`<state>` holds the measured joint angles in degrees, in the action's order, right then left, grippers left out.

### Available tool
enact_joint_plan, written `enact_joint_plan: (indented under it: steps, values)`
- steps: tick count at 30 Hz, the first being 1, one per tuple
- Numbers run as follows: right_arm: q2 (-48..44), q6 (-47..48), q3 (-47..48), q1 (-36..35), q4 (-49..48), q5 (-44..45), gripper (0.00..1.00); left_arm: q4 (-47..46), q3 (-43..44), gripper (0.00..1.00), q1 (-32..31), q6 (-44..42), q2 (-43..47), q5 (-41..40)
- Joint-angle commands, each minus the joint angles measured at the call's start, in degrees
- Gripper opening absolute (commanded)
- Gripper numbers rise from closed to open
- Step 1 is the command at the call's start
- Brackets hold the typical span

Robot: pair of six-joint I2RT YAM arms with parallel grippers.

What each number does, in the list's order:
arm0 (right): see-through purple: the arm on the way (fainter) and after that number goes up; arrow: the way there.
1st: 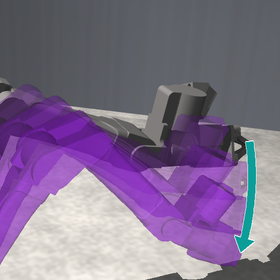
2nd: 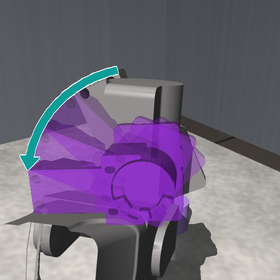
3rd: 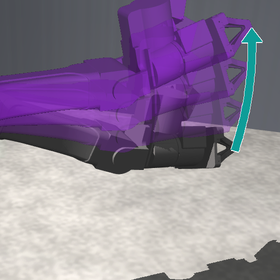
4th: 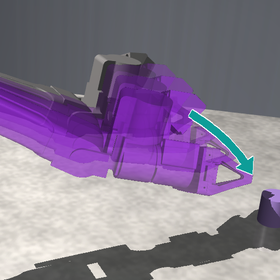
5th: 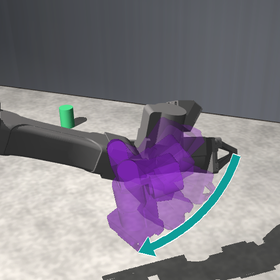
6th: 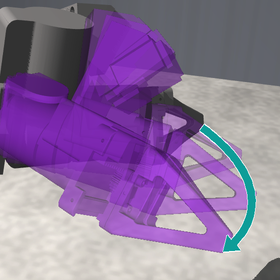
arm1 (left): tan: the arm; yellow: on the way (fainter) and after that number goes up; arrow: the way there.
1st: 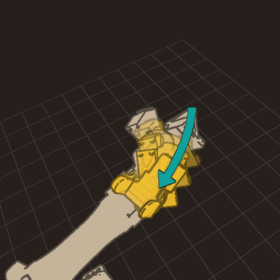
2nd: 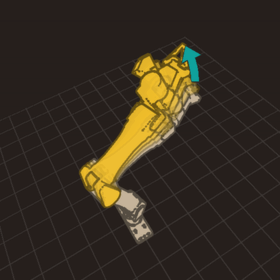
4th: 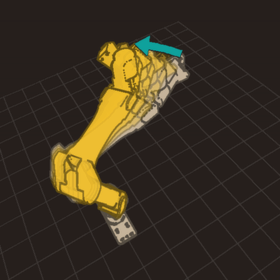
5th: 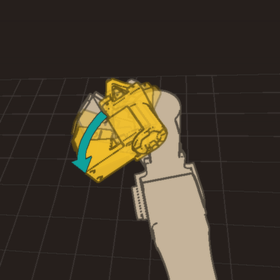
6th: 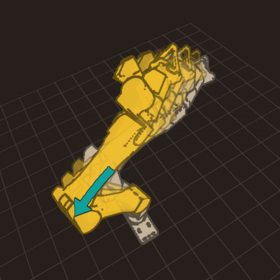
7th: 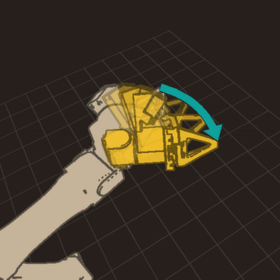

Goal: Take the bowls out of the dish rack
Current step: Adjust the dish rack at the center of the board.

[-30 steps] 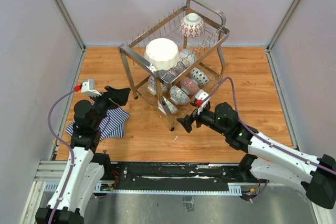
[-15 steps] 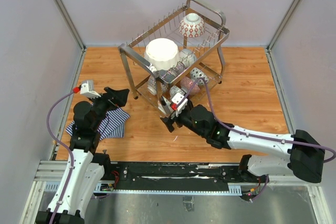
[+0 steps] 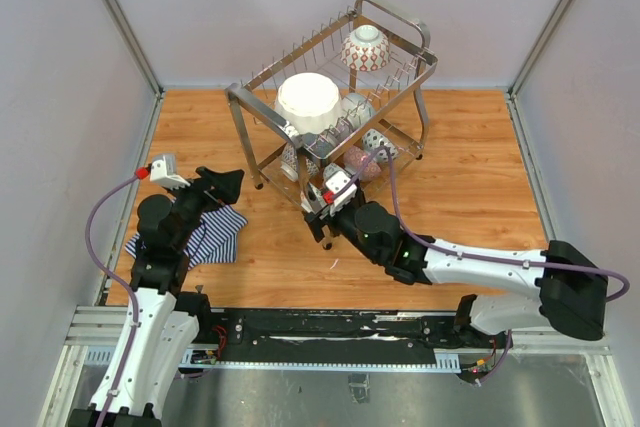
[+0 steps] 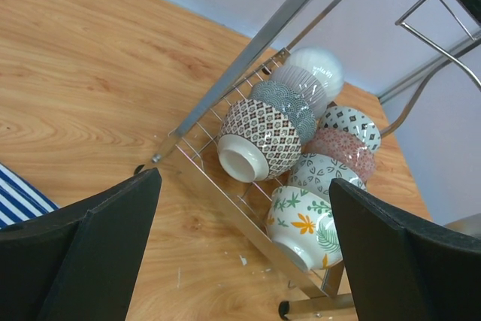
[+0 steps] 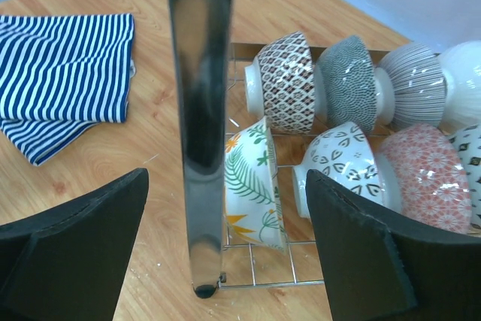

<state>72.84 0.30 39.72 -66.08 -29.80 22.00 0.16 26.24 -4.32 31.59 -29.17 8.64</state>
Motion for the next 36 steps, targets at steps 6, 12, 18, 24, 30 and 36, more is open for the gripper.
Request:
enact_joint_plan:
  steps: [6,12,18,24,30,36]
  values:
    - [-4.78,-0.23,-1.36,-0.71,-3.33,-0.10,0.87,1.13,2.41,1.00,-0.43,2.03,3.44,2.21]
    - [-0.30,-1.82,1.72,-0.71,-1.00,-1.47,0.86,4.64,4.04,1.00,-0.39,1.56,5.73,-0.21]
    - [3.45,-3.66,3.27,-0.79,-1.56,-0.17,0.77,6.14,4.94,1.00,-0.43,0.89,5.96,-1.01]
    - [5.10,-4.72,4.13,-0.80,-1.49,0.78,0.70,6.54,4.96,1.00,-0.43,0.36,6.05,-1.50]
    - [7.19,-5.21,5.57,-0.93,-1.05,0.80,0.61,6.86,4.98,1.00,-0.39,-0.08,6.11,-1.86]
    - [8.39,-5.39,6.76,-1.41,-0.79,1.34,0.50,7.18,5.05,1.00,-0.43,-0.30,6.27,-2.12]
